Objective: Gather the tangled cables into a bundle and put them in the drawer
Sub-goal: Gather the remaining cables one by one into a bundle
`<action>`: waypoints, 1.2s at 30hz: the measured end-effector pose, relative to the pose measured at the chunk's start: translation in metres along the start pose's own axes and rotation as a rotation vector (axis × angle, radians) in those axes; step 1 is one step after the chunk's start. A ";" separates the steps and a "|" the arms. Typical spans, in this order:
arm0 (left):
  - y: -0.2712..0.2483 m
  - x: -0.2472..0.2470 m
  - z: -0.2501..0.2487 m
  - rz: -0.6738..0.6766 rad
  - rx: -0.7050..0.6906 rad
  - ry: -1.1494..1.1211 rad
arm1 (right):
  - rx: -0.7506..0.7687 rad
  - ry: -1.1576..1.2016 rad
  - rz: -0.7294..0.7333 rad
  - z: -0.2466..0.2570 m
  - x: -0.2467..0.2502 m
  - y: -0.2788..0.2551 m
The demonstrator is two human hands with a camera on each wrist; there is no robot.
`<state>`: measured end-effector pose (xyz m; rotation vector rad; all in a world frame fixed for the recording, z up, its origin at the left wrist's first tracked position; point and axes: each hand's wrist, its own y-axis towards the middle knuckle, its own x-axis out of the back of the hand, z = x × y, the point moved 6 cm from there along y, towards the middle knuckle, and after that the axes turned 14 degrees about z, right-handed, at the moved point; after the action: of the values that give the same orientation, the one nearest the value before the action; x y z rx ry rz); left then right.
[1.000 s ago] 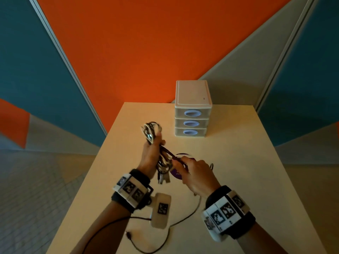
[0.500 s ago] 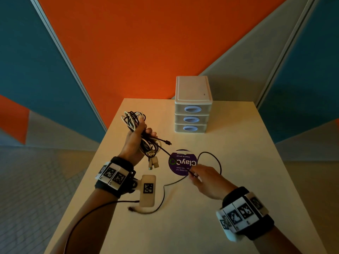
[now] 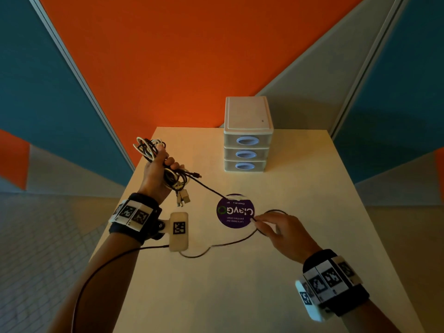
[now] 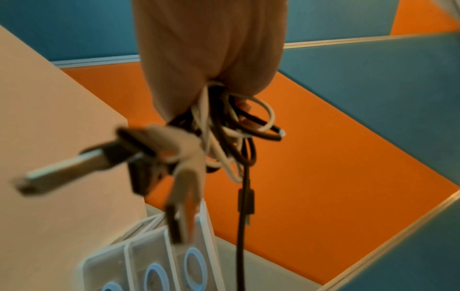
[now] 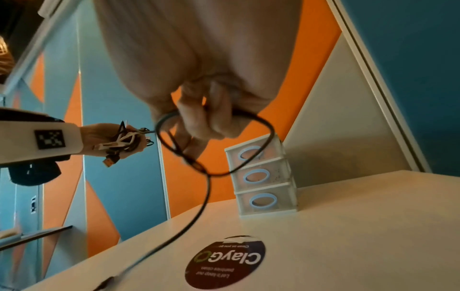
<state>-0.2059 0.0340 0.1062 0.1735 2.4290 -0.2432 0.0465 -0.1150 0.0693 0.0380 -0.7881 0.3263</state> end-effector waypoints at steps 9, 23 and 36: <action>0.010 0.034 -0.039 -0.119 -0.160 -0.115 | -0.062 -0.246 -0.300 -0.052 -0.001 -0.048; -0.007 -0.006 -0.017 -0.070 -0.119 0.125 | 0.143 0.231 -0.425 -0.002 0.000 -0.016; -0.006 -0.014 -0.050 -0.059 -0.206 0.005 | -0.005 0.475 0.266 0.038 -0.054 0.020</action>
<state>-0.2276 0.0380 0.1531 0.0103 2.4476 -0.0174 -0.0215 -0.1169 0.0566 -0.1464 -0.3204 0.5605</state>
